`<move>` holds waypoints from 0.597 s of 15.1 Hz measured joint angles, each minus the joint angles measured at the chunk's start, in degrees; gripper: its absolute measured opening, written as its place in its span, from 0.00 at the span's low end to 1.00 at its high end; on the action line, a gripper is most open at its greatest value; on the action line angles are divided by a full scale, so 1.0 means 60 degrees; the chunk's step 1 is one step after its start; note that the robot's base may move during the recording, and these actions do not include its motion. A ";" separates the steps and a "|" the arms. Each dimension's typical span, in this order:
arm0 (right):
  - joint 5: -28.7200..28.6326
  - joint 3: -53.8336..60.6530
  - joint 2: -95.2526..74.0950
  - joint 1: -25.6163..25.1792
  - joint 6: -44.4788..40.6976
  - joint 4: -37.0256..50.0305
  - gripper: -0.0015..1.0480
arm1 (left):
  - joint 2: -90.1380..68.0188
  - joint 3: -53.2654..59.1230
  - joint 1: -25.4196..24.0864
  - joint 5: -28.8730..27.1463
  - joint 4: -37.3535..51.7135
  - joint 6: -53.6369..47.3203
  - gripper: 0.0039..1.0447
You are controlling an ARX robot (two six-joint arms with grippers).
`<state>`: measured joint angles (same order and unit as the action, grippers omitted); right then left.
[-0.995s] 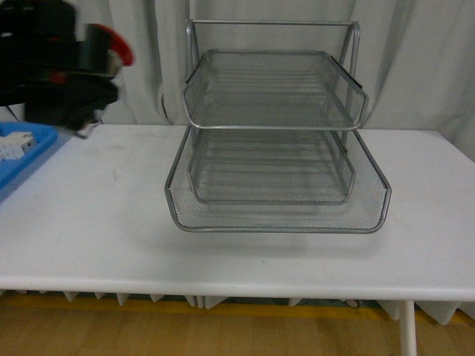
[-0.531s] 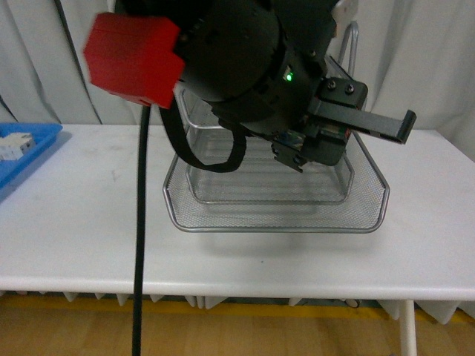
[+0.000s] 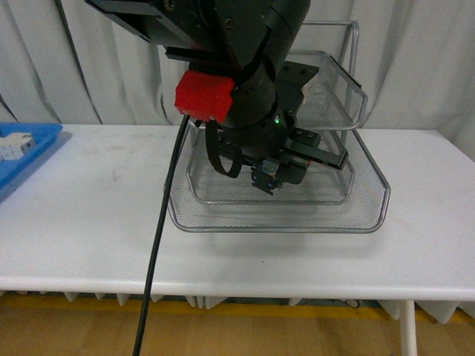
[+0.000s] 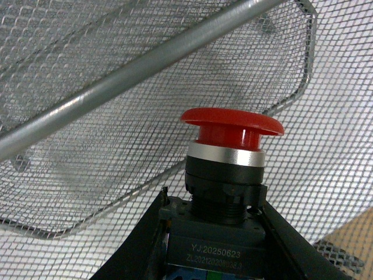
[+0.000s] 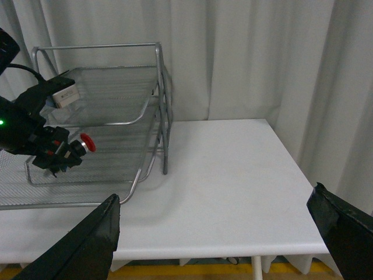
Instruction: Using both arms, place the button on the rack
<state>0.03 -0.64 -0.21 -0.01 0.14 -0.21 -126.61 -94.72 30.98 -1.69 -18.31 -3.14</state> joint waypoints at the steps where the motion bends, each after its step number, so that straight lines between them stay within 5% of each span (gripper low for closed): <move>1: 0.0000 0.0000 0.0000 0.0000 0.0000 0.0000 0.94 | -0.0317 -0.0488 -0.0004 -0.0084 -0.0270 0.0007 0.34; 5: 0.0000 0.0000 0.0000 0.0000 0.0000 0.0000 0.94 | -0.1523 -0.2269 -0.0076 -0.0277 -0.1177 0.0339 0.37; 9: 0.0000 0.0000 0.0000 0.0000 0.0000 0.0004 0.94 | -0.1341 -0.2080 -0.0135 -0.0211 -0.0878 0.0816 0.85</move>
<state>0.03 -0.64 -0.21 -0.01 0.14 -0.19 -134.65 -107.20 30.17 -2.96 -23.57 1.76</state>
